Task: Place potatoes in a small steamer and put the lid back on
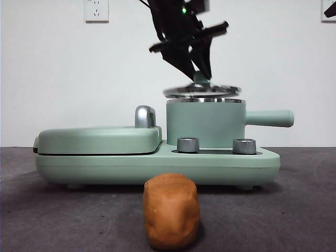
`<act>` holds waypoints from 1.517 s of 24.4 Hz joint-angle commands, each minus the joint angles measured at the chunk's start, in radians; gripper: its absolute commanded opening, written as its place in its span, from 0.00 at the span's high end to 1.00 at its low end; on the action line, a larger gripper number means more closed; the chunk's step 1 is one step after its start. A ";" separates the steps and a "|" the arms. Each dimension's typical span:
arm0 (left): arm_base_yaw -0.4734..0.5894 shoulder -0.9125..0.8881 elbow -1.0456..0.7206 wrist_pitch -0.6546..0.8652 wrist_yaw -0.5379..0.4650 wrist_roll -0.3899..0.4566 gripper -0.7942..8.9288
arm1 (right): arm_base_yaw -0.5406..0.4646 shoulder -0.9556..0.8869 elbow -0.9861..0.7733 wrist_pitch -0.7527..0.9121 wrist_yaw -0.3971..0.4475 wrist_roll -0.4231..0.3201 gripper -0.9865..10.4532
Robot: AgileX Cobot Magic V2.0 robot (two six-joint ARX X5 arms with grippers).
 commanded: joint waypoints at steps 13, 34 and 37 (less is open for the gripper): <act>0.197 -0.352 0.050 -0.238 -0.002 0.000 0.91 | 0.573 0.482 0.310 -0.231 0.359 0.301 0.47; 0.372 -0.438 0.049 -0.298 -0.002 -0.001 0.91 | 0.762 0.941 0.310 -0.220 0.370 0.373 0.47; 0.372 -0.438 0.049 -0.299 -0.002 -0.001 0.91 | 0.763 0.986 0.310 -0.214 0.359 0.357 0.47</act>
